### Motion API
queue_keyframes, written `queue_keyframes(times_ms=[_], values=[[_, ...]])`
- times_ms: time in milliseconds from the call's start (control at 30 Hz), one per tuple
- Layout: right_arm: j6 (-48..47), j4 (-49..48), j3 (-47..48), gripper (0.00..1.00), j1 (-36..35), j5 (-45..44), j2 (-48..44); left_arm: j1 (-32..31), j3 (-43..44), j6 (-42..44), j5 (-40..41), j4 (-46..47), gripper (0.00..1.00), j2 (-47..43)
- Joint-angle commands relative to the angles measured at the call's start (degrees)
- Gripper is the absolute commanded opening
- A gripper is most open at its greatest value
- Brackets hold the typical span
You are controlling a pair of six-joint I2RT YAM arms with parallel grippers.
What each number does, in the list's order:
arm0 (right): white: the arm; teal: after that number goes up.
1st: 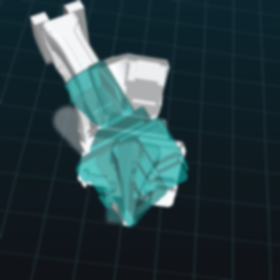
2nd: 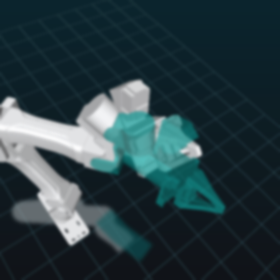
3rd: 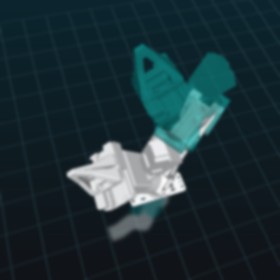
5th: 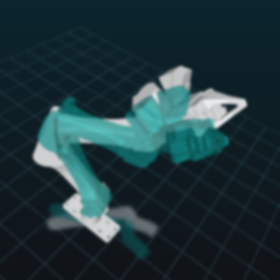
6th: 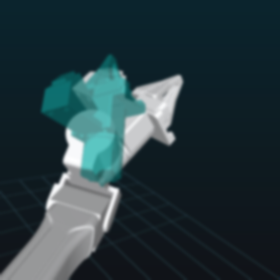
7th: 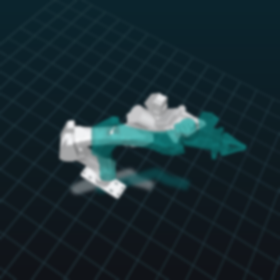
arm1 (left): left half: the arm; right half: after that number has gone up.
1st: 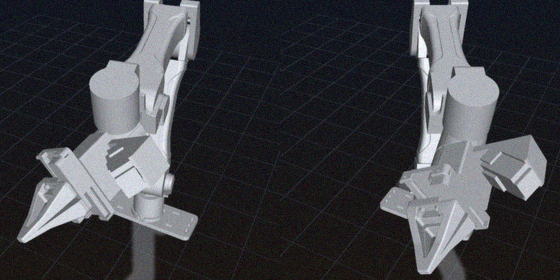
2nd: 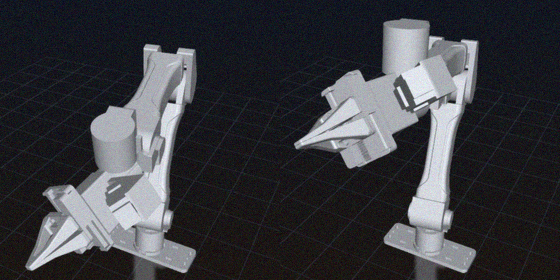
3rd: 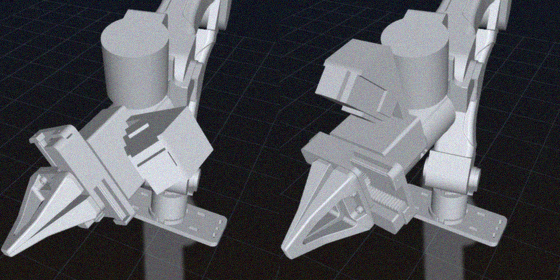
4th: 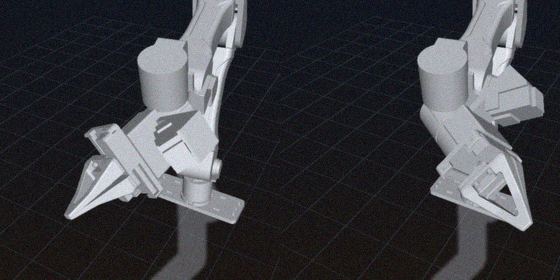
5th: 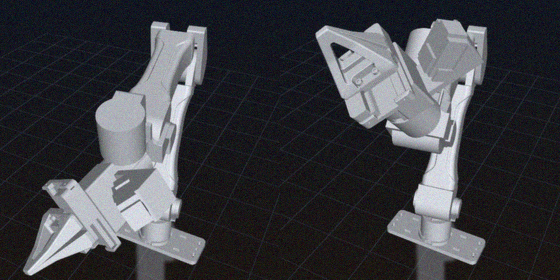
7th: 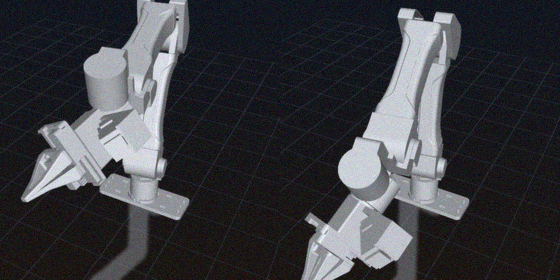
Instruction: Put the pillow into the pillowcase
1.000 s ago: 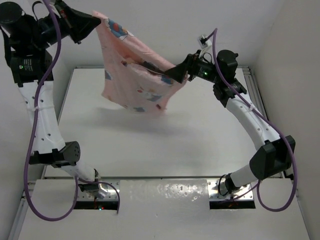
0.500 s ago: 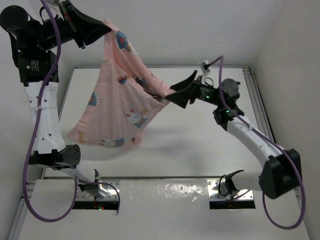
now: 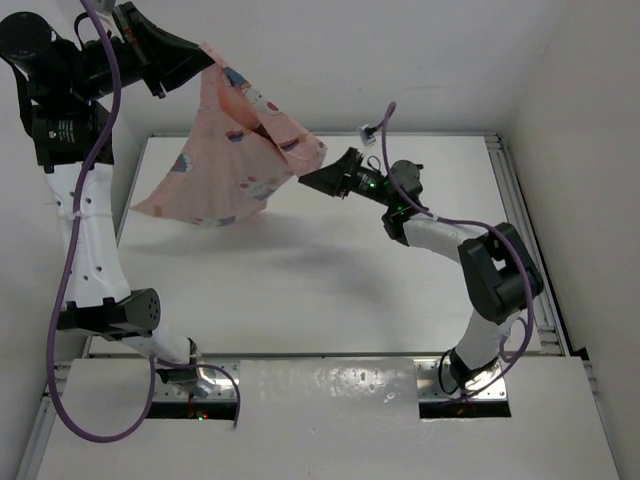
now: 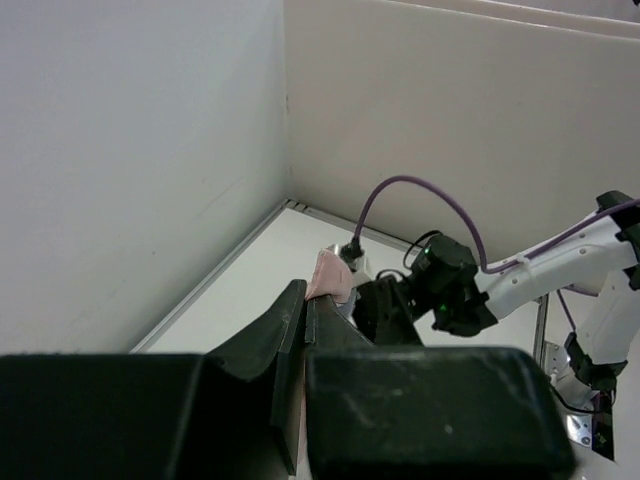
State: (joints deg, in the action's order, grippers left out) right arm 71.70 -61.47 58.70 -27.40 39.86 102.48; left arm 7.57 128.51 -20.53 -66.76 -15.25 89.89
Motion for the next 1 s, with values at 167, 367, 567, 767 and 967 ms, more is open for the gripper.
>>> queue_keyframes(times_ms=[167,367,567,767,967], values=[[-22.17,15.22,1.32,0.99,7.17,-5.23,-11.58,-0.45,0.52,1.02,-0.04,5.75,0.00,-3.40],[-31.97,23.67,7.47,0.97,4.48,-2.60,-12.48,-1.51,0.25,-0.38,0.93,7.07,0.00,-2.53],[-39.97,28.44,5.48,0.10,-2.30,-13.11,-15.02,-1.95,-0.01,-0.56,1.28,7.16,0.00,-2.08],[-45.05,28.50,3.18,0.00,-2.40,-17.09,-21.17,-1.51,-0.01,2.78,1.37,3.65,0.00,-2.17],[-57.70,42.47,5.37,0.24,-2.83,-13.50,-24.95,-0.81,0.16,2.26,0.76,4.43,0.00,-2.08]])
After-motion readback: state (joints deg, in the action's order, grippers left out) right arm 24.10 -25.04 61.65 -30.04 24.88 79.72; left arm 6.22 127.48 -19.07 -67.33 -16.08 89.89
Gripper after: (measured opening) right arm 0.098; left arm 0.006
